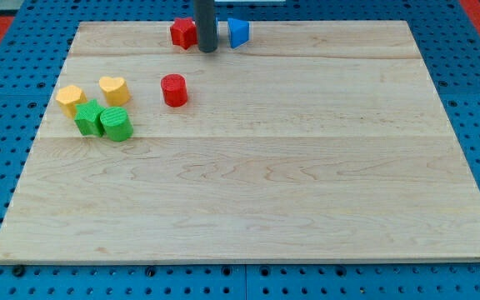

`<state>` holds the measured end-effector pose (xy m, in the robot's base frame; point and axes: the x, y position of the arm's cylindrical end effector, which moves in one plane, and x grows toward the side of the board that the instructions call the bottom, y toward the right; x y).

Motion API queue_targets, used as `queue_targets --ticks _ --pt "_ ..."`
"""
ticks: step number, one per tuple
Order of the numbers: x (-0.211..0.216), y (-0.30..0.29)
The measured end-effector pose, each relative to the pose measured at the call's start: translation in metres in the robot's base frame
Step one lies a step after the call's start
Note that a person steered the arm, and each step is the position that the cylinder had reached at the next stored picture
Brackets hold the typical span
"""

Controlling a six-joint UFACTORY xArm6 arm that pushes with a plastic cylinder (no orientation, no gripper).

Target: Push the red circle into the red star

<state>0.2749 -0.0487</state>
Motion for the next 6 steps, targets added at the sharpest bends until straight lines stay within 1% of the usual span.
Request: queue_targets --ticks 1,2,3,4,5,6 --pt "0.067 0.032" --pt "0.128 0.019" --pt "0.143 -0.048" --pt "0.109 -0.069" --pt "0.066 -0.067" --pt "0.053 -0.067"
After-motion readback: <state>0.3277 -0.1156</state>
